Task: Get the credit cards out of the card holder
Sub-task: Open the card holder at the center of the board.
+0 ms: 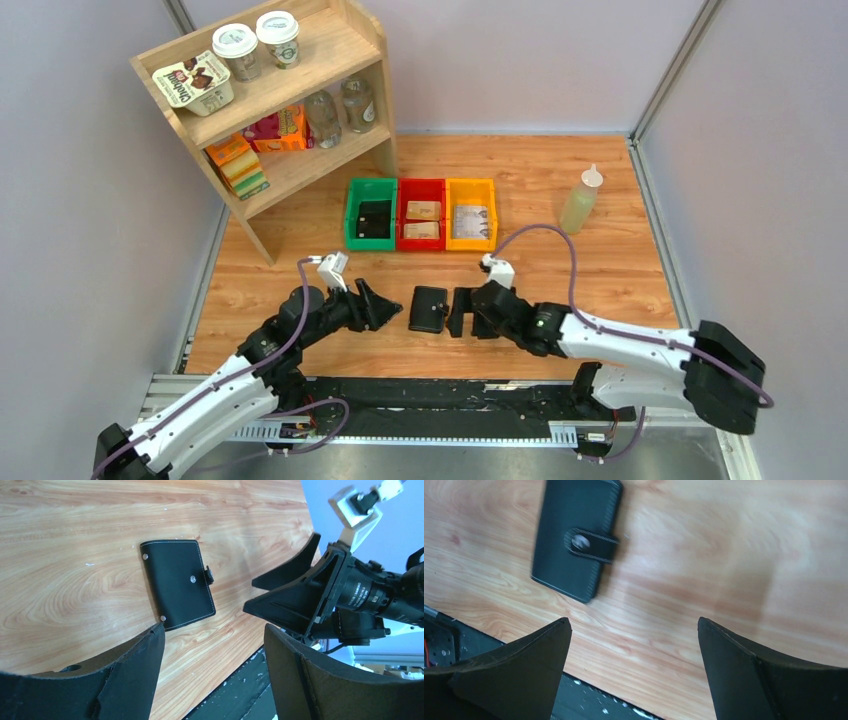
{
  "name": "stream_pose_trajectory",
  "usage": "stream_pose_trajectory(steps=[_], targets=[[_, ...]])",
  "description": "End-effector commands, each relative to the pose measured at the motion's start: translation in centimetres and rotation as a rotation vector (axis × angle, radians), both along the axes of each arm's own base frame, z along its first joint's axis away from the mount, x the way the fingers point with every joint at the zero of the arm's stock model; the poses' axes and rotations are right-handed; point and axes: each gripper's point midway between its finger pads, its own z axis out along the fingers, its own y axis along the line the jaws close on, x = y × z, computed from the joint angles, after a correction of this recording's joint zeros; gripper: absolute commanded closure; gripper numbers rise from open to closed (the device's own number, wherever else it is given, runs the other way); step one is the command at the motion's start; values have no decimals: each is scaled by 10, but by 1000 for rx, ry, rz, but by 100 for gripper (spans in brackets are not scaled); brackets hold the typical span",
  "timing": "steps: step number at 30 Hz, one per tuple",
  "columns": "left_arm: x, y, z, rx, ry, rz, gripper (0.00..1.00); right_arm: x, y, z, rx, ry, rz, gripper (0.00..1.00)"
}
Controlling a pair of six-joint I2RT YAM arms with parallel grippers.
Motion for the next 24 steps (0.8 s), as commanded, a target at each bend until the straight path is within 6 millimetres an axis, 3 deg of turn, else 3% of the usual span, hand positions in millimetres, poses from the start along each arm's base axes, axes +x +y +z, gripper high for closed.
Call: stream_pose_trajectory(steps=[1, 4, 5, 6, 7, 9, 14, 17, 24], targets=[[3, -11, 11, -33, -52, -46, 20, 35, 25, 29, -159, -162, 76, 0], [12, -5, 16, 31, -49, -2, 21, 47, 45, 36, -185, -188, 108, 0], [16, 7, 0, 110, 2, 58, 22, 50, 50, 37, -196, -191, 112, 0], [17, 9, 4, 127, -8, 56, 22, 54, 51, 35, -223, -185, 105, 0], [20, 18, -5, 180, 9, 97, 22, 58, 53, 35, -245, -185, 99, 2], [22, 29, -8, 236, 23, 135, 23, 62, 56, 29, -286, -176, 93, 9], [28, 46, -12, 373, 61, 194, 27, 64, 66, 17, -287, -148, 90, 41], [29, 59, -21, 480, 125, 233, 29, 62, 67, 7, -299, -116, 80, 44], [31, 46, -23, 593, 171, 122, 31, 62, 58, -5, -309, -95, 39, 52]])
